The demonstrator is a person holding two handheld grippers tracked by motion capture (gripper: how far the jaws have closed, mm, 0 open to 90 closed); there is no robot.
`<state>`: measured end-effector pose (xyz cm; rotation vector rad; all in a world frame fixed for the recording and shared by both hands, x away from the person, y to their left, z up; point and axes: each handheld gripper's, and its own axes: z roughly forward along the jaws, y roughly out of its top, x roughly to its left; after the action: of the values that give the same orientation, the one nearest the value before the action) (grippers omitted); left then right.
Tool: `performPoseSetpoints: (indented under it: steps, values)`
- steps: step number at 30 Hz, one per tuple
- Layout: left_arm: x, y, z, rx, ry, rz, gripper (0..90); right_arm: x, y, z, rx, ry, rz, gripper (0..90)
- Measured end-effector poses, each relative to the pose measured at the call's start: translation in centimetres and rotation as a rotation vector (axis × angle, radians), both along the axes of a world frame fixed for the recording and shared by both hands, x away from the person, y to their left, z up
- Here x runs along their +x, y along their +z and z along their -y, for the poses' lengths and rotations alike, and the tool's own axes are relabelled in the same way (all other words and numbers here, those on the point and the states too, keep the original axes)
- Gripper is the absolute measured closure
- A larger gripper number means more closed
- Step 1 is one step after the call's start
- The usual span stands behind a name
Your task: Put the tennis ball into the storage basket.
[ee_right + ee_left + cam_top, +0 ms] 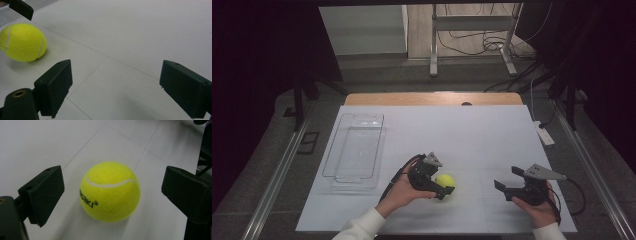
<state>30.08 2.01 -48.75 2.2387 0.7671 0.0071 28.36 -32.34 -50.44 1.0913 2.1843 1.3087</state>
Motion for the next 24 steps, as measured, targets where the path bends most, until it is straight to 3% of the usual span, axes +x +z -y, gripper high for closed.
performPoseSetpoints:
  steps: [24]
  values:
    - [0.4,-1.8,1.1,0.067,0.004,-0.028,6.8,0.0,0.0,0.0,-0.001,0.002,0.001,11.2]
